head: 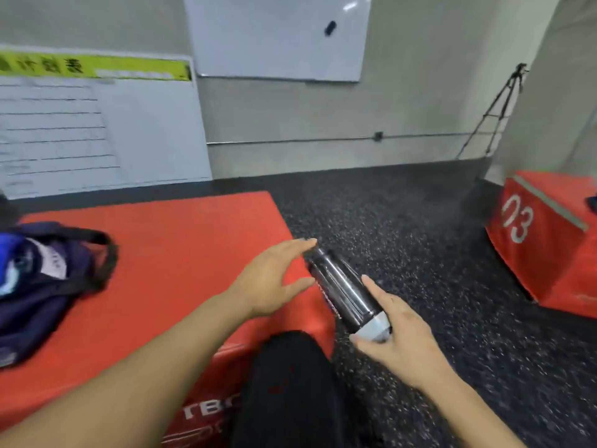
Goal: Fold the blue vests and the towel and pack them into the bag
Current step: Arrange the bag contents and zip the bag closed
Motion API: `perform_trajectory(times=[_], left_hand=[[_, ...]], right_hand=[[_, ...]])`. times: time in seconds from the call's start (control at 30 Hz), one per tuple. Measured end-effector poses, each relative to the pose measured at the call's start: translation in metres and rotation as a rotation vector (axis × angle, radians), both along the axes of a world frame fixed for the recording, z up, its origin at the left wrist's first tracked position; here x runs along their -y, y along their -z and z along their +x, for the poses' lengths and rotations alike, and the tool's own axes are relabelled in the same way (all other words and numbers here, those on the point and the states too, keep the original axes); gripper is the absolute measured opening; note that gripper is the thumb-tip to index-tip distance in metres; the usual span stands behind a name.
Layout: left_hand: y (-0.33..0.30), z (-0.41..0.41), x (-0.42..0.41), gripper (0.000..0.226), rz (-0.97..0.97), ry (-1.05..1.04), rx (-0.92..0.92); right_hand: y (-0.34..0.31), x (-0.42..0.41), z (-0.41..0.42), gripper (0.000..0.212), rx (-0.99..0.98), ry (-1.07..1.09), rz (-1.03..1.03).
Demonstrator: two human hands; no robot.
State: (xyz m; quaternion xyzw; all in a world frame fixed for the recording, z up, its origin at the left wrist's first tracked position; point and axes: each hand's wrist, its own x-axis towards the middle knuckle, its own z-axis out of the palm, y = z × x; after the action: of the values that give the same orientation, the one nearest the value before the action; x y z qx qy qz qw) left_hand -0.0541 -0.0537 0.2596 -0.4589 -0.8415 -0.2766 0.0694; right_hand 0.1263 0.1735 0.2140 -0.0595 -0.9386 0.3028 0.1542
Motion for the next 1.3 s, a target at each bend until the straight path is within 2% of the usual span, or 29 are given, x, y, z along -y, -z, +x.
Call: perform_trajectory(times=[0.13, 0.27, 0.4, 0.57, 0.77, 1.03, 1.2, 1.3], left_hand=[[-0.014, -0.024, 0.131, 0.071, 0.025, -0.206, -0.036], [-0.013, -0.023, 0.271, 0.070, 0.024, -0.432, -0.039], [-0.002, -0.011, 0.388, 0.069, 0.040, -0.603, -0.002], [0.023, -0.008, 0.497, 0.070, -0.045, -0.801, 0.073], [0.045, -0.045, 0.544, 0.073, -0.186, -0.877, 0.080], [0.064, -0.102, 0.546, 0.091, -0.475, -0.847, 0.059], [0.073, -0.111, 0.549, 0.072, -0.485, -0.811, 0.147], [0.070, -0.106, 0.542, 0.054, -0.394, -0.820, 0.151]], right_hand=[[-0.034, 0.098, -0.067, 0.104, -0.015, -0.201, 0.067], [-0.042, 0.201, -0.117, 0.103, 0.001, -0.405, 0.128], [-0.040, 0.282, -0.145, 0.103, 0.039, -0.563, 0.199], [-0.035, 0.356, -0.158, 0.101, 0.077, -0.687, 0.259], [-0.027, 0.394, -0.173, 0.101, 0.131, -0.735, 0.311], [-0.024, 0.399, -0.190, 0.102, 0.181, -0.725, 0.374], [-0.021, 0.386, -0.196, 0.102, 0.197, -0.714, 0.370], [-0.018, 0.380, -0.193, 0.101, 0.201, -0.724, 0.362]])
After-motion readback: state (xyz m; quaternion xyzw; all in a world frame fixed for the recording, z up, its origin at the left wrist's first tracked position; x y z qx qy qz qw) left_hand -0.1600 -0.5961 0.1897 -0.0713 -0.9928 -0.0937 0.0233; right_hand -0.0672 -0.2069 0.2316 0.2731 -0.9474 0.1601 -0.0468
